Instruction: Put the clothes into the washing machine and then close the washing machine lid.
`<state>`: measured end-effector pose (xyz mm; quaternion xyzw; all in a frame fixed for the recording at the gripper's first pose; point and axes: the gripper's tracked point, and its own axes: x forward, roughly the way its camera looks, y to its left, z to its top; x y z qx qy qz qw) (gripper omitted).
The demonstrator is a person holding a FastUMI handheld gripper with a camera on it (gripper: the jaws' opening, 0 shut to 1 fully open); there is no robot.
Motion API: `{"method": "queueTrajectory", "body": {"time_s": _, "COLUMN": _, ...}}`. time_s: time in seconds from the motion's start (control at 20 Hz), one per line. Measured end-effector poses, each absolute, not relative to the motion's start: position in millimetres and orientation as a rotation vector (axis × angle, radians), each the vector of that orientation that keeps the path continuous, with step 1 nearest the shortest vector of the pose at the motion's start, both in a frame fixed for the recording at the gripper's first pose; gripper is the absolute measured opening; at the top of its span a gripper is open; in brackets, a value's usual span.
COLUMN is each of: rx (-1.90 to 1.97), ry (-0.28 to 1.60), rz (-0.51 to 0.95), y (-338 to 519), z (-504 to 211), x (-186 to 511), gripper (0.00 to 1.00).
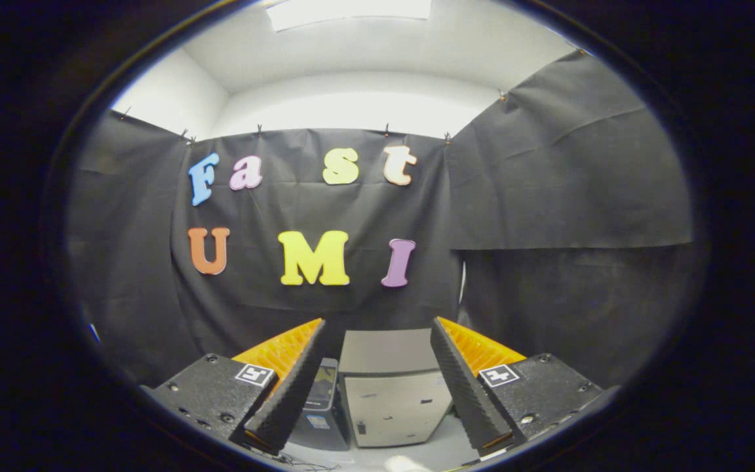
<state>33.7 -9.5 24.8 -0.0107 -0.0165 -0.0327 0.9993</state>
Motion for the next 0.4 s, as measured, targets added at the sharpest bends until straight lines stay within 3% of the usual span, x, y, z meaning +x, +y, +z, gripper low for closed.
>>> {"method": "queueTrajectory", "body": {"time_s": 0.4, "rx": 0.017, "ry": -0.042, "rz": -0.033, "y": -20, "z": 22, "x": 12, "gripper": 0.99}}
